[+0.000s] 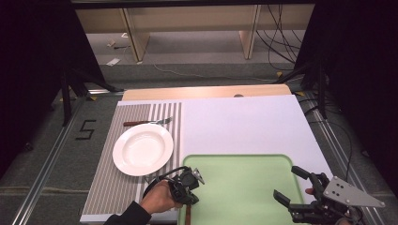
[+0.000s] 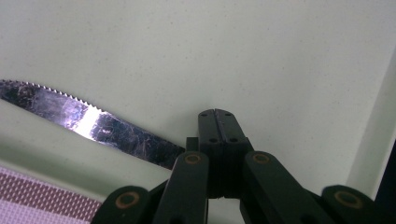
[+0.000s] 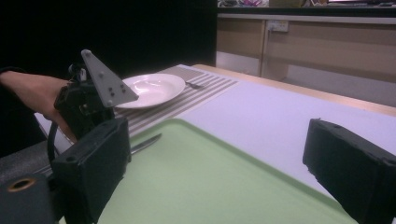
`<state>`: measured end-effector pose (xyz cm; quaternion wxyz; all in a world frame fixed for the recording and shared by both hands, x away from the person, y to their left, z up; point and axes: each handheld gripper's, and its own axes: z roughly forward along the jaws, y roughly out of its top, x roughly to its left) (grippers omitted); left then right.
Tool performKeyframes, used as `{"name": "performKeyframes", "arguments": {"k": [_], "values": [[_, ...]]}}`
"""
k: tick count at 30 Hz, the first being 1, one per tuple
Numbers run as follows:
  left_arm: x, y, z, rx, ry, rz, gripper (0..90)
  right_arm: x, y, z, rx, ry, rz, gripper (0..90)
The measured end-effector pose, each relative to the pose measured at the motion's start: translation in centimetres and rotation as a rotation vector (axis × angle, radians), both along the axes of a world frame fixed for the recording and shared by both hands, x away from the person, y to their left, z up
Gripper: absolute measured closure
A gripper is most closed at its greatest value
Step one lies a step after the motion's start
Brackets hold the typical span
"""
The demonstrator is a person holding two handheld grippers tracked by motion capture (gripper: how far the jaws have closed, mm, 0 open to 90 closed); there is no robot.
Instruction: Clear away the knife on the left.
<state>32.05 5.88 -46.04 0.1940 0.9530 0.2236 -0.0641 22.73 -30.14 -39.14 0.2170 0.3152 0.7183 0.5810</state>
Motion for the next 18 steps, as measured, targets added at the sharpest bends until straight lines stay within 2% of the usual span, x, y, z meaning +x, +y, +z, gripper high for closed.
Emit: {"name": "performKeyframes", "arguments": {"k": [18], "values": [[0.23, 1.02, 0.07, 0.000, 0.000, 0.021, 89.7, 0.00, -0.02, 0.01, -0.001, 0.004, 0.001, 8.7]]}}
